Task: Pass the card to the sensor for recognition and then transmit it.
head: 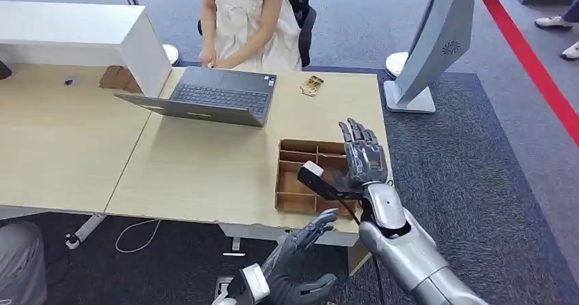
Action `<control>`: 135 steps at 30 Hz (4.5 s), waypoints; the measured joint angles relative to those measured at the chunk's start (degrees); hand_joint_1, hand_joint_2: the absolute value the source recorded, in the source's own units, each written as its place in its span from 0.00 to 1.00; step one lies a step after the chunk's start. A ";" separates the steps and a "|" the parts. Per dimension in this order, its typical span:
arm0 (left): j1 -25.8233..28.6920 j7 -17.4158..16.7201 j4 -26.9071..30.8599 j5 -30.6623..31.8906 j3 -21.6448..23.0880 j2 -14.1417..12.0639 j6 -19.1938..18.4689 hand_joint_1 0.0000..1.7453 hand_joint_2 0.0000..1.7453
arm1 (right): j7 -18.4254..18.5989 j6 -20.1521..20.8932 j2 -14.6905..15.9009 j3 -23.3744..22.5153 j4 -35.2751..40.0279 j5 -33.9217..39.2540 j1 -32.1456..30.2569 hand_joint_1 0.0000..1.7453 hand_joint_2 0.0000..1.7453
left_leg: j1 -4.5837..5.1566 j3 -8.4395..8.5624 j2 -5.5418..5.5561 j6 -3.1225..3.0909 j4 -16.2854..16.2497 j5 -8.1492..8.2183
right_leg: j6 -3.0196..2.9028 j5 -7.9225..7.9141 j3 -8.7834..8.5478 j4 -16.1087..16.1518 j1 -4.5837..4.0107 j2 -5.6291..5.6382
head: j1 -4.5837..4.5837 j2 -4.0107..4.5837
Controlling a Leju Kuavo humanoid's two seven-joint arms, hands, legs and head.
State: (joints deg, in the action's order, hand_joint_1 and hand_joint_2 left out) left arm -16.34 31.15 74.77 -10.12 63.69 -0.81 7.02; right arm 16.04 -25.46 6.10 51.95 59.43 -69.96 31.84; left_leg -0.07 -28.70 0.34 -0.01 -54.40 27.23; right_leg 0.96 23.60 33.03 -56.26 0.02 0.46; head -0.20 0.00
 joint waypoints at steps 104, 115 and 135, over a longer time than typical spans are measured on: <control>2.87 -5.53 6.78 4.92 -3.91 -1.01 14.71 0.00 1.00 | -5.81 -2.73 -7.45 1.75 -10.49 3.96 5.85 0.00 1.00 | 0.00 0.00 0.00 0.01 0.00 -0.01 | 0.00 0.00 0.00 -0.01 0.00 -0.01 | 0.00 0.00; 3.15 -6.32 8.70 4.35 -3.21 -1.99 17.11 0.00 1.00 | -4.66 -2.62 -7.21 1.88 -10.82 4.66 5.81 0.00 1.00 | 0.00 0.01 0.00 0.01 0.00 -0.01 | 0.00 0.00 0.00 0.00 0.00 -0.01 | 0.00 0.00; 3.38 -7.17 10.34 4.65 -2.84 -2.86 17.64 0.00 1.00 | -2.19 -1.03 -4.20 1.88 -7.06 3.96 4.43 0.00 1.00 | 0.00 0.01 0.00 0.01 0.00 -0.01 | 0.00 0.00 0.00 0.00 0.00 0.00 | 0.00 0.00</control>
State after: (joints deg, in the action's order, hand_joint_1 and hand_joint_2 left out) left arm -12.96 23.98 85.11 -5.46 60.85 -3.67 24.65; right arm 13.86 -26.49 1.90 53.83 52.37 -66.01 36.26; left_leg -0.07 -28.69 0.34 0.00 -54.40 27.22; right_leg 0.96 23.60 33.03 -56.26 0.02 0.46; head -0.20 0.00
